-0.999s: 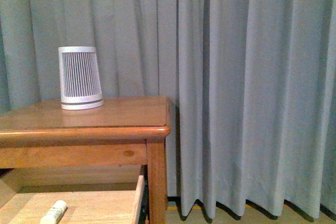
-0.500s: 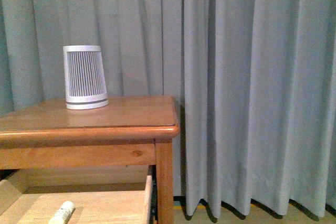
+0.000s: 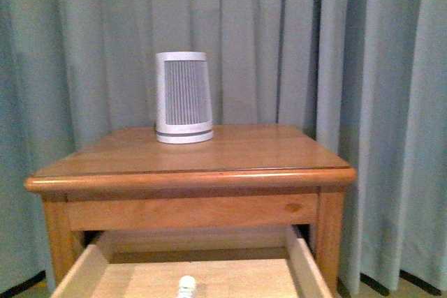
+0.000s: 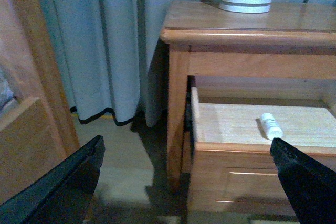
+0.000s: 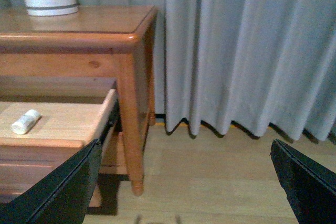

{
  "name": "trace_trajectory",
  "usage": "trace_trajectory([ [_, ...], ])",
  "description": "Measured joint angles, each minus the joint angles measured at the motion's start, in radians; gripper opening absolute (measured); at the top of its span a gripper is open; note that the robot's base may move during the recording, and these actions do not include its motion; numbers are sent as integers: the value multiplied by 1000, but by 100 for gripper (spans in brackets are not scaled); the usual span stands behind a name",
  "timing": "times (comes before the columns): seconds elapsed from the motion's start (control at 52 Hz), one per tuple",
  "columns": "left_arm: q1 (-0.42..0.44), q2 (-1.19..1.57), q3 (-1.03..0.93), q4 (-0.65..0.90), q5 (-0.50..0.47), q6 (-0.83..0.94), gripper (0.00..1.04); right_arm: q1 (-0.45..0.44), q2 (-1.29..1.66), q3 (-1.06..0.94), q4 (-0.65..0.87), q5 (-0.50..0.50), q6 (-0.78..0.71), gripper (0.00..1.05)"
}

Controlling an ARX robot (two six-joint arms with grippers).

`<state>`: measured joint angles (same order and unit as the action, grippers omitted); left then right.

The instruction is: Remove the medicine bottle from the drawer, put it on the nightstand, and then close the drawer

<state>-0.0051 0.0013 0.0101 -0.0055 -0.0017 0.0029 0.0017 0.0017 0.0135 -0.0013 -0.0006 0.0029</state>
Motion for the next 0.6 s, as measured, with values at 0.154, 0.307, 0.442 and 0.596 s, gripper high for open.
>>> trace_trajectory([
  [0.154,0,1,-1,1,-6,-1,98,-1,1,0,0,-6,0,98],
  [0.307,0,0,-1,1,-5,-1,98,64,96,8,107,192,21,98],
  [0.442,0,0,-1,1,-2,0,98,129,439,118,317,270,65,98],
  [0.596,1,0,0,1,-1,0,98,184,888,395,273,199,168,98],
])
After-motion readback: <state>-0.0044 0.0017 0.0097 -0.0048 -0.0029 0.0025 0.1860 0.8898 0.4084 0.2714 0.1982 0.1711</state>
